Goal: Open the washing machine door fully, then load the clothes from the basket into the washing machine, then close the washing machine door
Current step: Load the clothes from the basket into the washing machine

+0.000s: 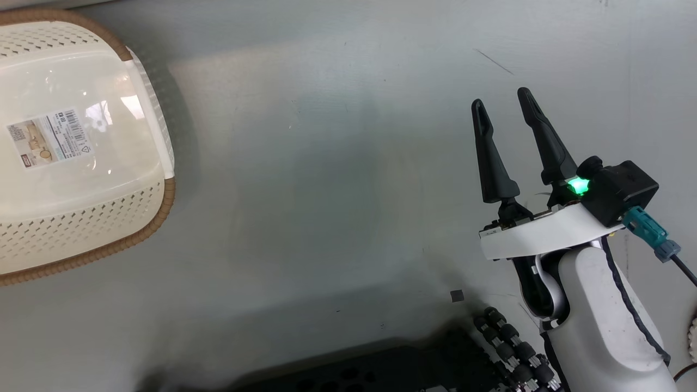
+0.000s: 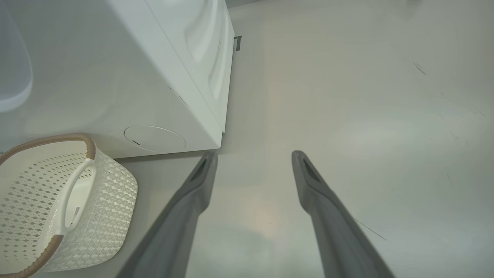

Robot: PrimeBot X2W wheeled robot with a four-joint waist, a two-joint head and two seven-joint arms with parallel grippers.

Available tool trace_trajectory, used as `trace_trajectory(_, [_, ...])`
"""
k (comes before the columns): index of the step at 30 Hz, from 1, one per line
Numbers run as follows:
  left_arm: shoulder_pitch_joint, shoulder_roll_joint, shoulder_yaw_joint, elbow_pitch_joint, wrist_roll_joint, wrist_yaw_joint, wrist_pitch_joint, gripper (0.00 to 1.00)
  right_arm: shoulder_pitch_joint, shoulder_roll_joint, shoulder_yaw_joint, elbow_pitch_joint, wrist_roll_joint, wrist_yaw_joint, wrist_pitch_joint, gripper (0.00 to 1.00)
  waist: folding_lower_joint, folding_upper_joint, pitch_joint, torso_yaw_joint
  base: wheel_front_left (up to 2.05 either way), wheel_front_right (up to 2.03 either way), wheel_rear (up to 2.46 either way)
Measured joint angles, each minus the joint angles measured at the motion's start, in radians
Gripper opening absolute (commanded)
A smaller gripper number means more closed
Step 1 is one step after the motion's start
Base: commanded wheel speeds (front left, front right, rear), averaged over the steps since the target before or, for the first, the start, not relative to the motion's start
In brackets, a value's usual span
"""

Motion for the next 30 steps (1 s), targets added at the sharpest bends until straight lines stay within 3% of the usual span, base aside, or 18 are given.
trace_trajectory(9, [-0.003,0.013,-0.027,0.075,0.001,-0.003,-0.002,0.02,0.000,0.002,0.002,0.004,0.000,-0.001,0.000,1.00,0.0000,0.0000,-0.002,-0.010,0.00,0.00,0.00])
trace_trajectory(10, [-0.004,0.013,-0.028,0.078,0.001,-0.003,-0.010,0.28,-0.001,0.002,0.002,0.004,0.000,-0.001,0.000,1.00,0.0000,0.0000,-0.003,-0.010,0.00,0.00,0.00])
trace_trajectory(11, [-0.007,0.013,-0.029,0.080,0.001,-0.003,-0.019,0.76,-0.001,0.002,0.002,0.004,0.000,-0.001,0.000,1.00,0.0000,0.0000,-0.004,-0.010,0.00,0.00,0.00])
trace_trajectory(12, [-0.011,0.013,-0.029,0.084,0.001,-0.003,-0.026,1.00,-0.001,0.002,0.001,0.004,0.000,-0.001,0.000,1.00,0.0000,0.0000,-0.005,-0.010,0.00,0.00,0.00])
trace_trajectory(30, [0.022,-0.032,-0.039,0.204,-0.007,-0.003,-0.154,1.00,-0.020,0.003,-0.036,0.016,-0.014,-0.010,0.000,1.00,0.0000,0.0001,-0.058,0.021,0.00,0.00,0.00])
